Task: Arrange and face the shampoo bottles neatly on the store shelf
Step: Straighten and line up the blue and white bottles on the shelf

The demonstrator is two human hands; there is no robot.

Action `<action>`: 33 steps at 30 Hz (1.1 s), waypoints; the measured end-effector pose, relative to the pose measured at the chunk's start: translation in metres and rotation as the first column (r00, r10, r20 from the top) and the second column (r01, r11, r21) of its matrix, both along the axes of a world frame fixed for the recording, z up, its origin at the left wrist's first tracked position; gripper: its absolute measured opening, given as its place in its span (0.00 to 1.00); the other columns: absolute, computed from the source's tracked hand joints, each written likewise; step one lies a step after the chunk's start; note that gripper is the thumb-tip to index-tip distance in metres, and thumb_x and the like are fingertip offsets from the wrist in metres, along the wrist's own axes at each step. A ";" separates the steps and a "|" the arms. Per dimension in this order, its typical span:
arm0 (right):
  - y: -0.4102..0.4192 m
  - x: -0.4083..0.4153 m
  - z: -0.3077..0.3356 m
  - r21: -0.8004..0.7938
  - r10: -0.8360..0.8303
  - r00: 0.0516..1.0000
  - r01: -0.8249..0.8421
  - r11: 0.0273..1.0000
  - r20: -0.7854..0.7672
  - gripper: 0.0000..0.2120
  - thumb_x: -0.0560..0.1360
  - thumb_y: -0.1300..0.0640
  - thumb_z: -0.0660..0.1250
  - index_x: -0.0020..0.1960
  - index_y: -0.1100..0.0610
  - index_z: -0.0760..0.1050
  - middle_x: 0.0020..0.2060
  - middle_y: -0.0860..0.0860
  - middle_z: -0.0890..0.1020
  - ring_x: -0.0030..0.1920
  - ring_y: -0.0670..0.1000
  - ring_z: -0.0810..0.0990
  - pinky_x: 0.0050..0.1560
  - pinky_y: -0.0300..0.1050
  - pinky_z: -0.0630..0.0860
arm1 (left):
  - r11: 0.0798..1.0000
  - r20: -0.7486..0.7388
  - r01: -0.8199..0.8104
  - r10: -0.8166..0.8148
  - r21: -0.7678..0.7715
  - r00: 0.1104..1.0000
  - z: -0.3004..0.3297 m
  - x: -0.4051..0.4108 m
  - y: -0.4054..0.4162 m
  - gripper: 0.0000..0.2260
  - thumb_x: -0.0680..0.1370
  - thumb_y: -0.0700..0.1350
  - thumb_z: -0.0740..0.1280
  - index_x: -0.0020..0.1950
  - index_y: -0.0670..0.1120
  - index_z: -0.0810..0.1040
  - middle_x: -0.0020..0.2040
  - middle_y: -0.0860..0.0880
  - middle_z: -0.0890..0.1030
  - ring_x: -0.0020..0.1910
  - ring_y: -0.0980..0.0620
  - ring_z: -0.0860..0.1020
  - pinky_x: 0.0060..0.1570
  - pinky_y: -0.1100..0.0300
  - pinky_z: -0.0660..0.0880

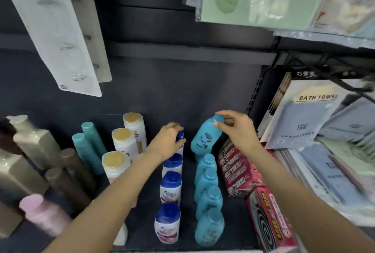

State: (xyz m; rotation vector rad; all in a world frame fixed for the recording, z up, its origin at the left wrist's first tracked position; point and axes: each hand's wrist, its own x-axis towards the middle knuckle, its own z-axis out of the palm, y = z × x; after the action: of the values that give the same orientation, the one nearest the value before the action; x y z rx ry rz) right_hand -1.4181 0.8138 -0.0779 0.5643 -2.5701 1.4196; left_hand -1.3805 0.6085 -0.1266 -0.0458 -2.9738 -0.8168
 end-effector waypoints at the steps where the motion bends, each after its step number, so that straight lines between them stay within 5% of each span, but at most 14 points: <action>1: 0.001 0.003 0.007 -0.056 -0.006 1.000 0.005 0.998 -0.009 0.12 0.72 0.62 0.72 0.56 0.58 0.79 0.45 0.46 0.81 0.43 0.38 0.79 0.46 0.26 0.73 | 0.999 -0.029 0.008 -0.007 0.042 1.000 0.004 0.004 0.001 0.21 0.79 0.45 0.64 0.71 0.41 0.67 0.71 0.45 0.67 0.70 0.47 0.65 0.68 0.63 0.58; 3: 0.004 0.008 0.020 -0.158 -0.023 1.000 0.020 0.987 -0.014 0.11 0.72 0.62 0.72 0.54 0.57 0.80 0.43 0.43 0.80 0.40 0.35 0.79 0.45 0.28 0.75 | 0.990 -0.056 0.008 0.000 0.141 0.998 0.010 0.011 0.005 0.22 0.79 0.47 0.64 0.71 0.41 0.67 0.69 0.45 0.69 0.68 0.48 0.68 0.64 0.68 0.59; 8: 0.006 0.025 0.035 -0.472 -0.012 0.988 0.084 0.878 0.152 0.08 0.73 0.60 0.70 0.51 0.53 0.79 0.45 0.48 0.82 0.46 0.43 0.80 0.44 0.34 0.79 | 0.900 0.119 -0.258 0.231 0.351 0.966 0.028 0.018 0.011 0.25 0.80 0.60 0.51 0.61 0.42 0.75 0.57 0.41 0.79 0.56 0.44 0.76 0.53 0.56 0.71; 11: 0.007 0.033 0.036 -0.577 0.003 0.978 0.121 0.808 0.210 0.07 0.74 0.61 0.68 0.52 0.54 0.79 0.49 0.50 0.82 0.52 0.46 0.81 0.48 0.36 0.79 | 0.592 0.417 -0.418 0.148 0.689 0.897 0.035 0.024 0.011 0.29 0.79 0.64 0.50 0.55 0.42 0.76 0.42 0.42 0.83 0.40 0.47 0.82 0.39 0.57 0.78; 13: 0.009 0.037 0.036 -0.613 0.015 0.975 0.129 0.780 0.223 0.07 0.75 0.61 0.68 0.52 0.54 0.79 0.48 0.50 0.82 0.53 0.47 0.81 0.50 0.37 0.79 | 0.430 0.477 -0.441 0.027 0.788 0.879 0.039 0.030 0.010 0.26 0.79 0.63 0.52 0.53 0.42 0.76 0.40 0.42 0.83 0.39 0.49 0.82 0.35 0.60 0.77; 21: 0.017 0.043 0.036 -0.696 0.198 0.933 0.072 0.714 0.300 0.11 0.78 0.63 0.62 0.57 0.53 0.77 0.56 0.54 0.80 0.55 0.54 0.81 0.57 0.47 0.78 | 0.151 0.289 -0.291 0.035 0.945 0.957 0.058 0.050 0.003 0.09 0.78 0.52 0.64 0.53 0.48 0.73 0.48 0.40 0.82 0.45 0.49 0.83 0.47 0.59 0.77; 24: 0.017 0.042 0.031 -0.737 0.227 0.906 0.123 0.665 0.356 0.12 0.78 0.63 0.62 0.59 0.55 0.77 0.54 0.54 0.80 0.54 0.55 0.81 0.55 0.47 0.79 | 0.211 0.097 -0.119 0.108 0.970 0.989 0.061 0.061 -0.001 0.06 0.77 0.43 0.67 0.53 0.47 0.75 0.52 0.41 0.82 0.48 0.48 0.83 0.50 0.59 0.77; 29: 0.009 0.041 0.021 -0.760 0.218 0.872 0.230 0.608 0.439 0.13 0.76 0.63 0.65 0.60 0.63 0.75 0.55 0.59 0.80 0.51 0.50 0.82 0.48 0.41 0.81 | 0.585 -0.201 0.099 0.113 0.805 0.973 0.066 0.077 -0.006 0.20 0.73 0.35 0.71 0.61 0.50 0.73 0.54 0.49 0.79 0.47 0.56 0.82 0.47 0.66 0.77; 33: 0.006 0.038 0.017 -0.749 0.225 0.868 0.220 0.624 0.442 0.12 0.75 0.65 0.66 0.58 0.64 0.76 0.55 0.60 0.81 0.51 0.51 0.82 0.48 0.41 0.81 | 0.759 -0.370 0.220 0.029 0.612 0.929 0.072 0.087 -0.008 0.27 0.70 0.33 0.73 0.63 0.54 0.72 0.58 0.54 0.76 0.51 0.58 0.80 0.54 0.67 0.76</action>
State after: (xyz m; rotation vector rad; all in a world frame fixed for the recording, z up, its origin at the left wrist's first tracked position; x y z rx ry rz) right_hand -1.3799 0.8199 -0.0605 0.0308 -1.8287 2.7335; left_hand -1.2931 0.6004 -0.0546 -0.2861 -2.2172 -1.6081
